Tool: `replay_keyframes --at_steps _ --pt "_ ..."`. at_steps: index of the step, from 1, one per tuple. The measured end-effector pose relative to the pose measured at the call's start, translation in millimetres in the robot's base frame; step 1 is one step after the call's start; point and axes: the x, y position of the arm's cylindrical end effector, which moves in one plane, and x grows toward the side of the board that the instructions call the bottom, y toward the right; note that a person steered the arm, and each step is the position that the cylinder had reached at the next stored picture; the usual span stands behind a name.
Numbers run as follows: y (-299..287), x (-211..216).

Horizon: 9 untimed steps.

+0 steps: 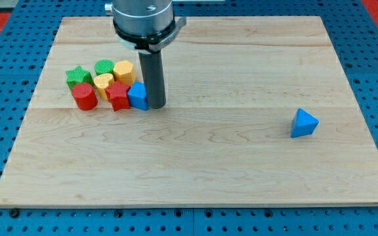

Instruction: Slide the blue triangle towards center left

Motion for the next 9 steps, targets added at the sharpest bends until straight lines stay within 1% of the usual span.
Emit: replay_keyframes --at_steps 1,2,3,4,5,6,7,8,9 --pt "-9.4 -23.1" --pt "-22.4 -37.3" --pt "-14.7 -37.2" --pt "104.1 -15.2" --pt "228.5 -12.2" --pt "306.1 -7.1" --pt "290.2 43.4" --pt "256.2 82.6" --pt "194.2 83.8"
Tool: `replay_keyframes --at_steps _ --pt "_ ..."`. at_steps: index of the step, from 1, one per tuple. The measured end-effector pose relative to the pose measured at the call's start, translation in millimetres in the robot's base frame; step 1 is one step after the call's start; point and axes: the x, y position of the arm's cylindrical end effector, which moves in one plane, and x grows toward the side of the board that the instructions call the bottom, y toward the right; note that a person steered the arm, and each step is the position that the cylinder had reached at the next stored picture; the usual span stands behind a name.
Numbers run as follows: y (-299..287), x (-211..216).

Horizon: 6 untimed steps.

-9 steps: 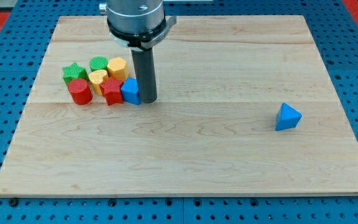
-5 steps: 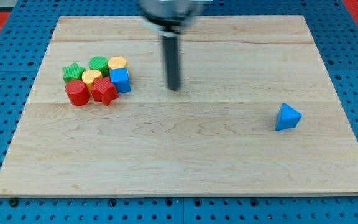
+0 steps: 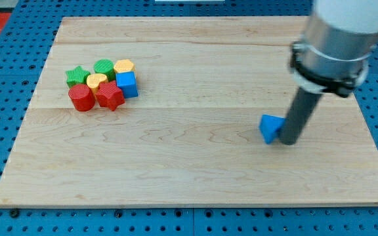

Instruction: Slide the blue triangle towards center left

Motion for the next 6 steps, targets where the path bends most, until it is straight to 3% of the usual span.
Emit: replay_keyframes --at_steps 1,2,3,5,6 --pt "-32.2 0.5" --pt "6.0 -4.8" --pt "-8.3 -20.3" --pt "-153.2 -24.8" --pt "-198.5 -23.1"
